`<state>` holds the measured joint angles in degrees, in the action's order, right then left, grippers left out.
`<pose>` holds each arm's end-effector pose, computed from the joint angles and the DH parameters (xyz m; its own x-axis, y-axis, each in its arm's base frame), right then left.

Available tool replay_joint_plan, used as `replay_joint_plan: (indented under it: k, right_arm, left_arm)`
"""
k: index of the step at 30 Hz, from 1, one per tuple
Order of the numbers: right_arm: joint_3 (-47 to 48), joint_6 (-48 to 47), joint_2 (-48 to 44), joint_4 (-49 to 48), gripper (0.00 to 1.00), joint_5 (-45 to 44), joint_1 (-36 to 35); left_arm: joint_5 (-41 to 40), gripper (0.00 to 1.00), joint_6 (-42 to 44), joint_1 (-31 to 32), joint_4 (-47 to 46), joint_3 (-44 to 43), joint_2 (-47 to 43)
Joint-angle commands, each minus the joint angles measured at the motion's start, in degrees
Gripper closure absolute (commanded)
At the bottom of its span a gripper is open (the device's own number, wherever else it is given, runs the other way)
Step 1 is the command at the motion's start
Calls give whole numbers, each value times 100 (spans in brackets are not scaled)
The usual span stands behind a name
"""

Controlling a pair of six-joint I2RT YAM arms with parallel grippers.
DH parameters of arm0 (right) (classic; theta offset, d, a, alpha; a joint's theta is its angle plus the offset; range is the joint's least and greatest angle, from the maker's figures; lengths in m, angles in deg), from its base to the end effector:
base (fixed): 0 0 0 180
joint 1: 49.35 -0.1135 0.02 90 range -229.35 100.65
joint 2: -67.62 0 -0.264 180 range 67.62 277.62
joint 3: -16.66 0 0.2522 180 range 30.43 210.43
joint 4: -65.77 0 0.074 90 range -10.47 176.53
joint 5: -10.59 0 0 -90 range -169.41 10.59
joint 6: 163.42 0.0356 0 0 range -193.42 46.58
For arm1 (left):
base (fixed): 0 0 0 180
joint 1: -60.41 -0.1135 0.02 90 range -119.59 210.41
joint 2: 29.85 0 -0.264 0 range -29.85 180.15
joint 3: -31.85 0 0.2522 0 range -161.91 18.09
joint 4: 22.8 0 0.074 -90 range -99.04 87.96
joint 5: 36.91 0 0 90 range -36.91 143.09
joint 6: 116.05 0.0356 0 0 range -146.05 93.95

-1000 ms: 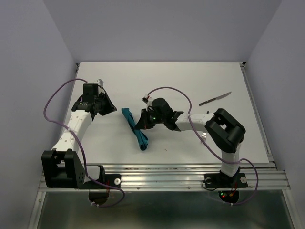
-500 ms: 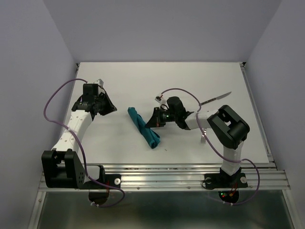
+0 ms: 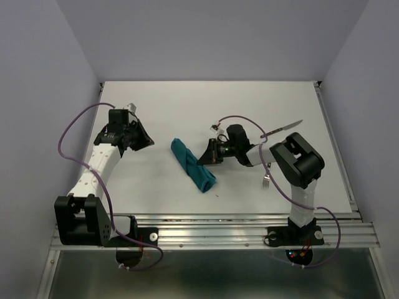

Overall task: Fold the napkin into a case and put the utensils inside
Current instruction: Turn over the smaller rectangle-folded napkin at the center of the board, then move the smaller rectangle-folded napkin to the center of the board.

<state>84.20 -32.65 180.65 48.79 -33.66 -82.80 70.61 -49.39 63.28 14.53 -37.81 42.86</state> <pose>0.3088 0.2346 0.1294 -0.8957 -0.0456 -0.4422 -0.4290 0.3500 0.8328 0.2747 -0.0245 0.2822 -0.7038 -0.3430 -0.6222 -0.0022 0.8768 -0.4809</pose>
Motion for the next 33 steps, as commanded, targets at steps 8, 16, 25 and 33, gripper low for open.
replay_joint_plan:
  k: [8, 16, 25, 33]
  right_arm:
    - [-175, -481, -228, 171, 59, -66, 506]
    - [1, -1388, -1186, 2035, 46, -1841, 506]
    - [-245, -1231, -2671, 3370, 99, -3650, -239]
    - [-368, -273, -2857, 3980, 99, -4549, -1522]
  left_arm:
    - [523, 86, 13, 318, -335, -61, 366]
    - [533, 95, -250, 1092, -818, -359, 1226]
    - [402, 100, -444, 1409, -1162, -1089, 2501]
    - [-117, 100, -391, 1409, -1118, -1503, 3267]
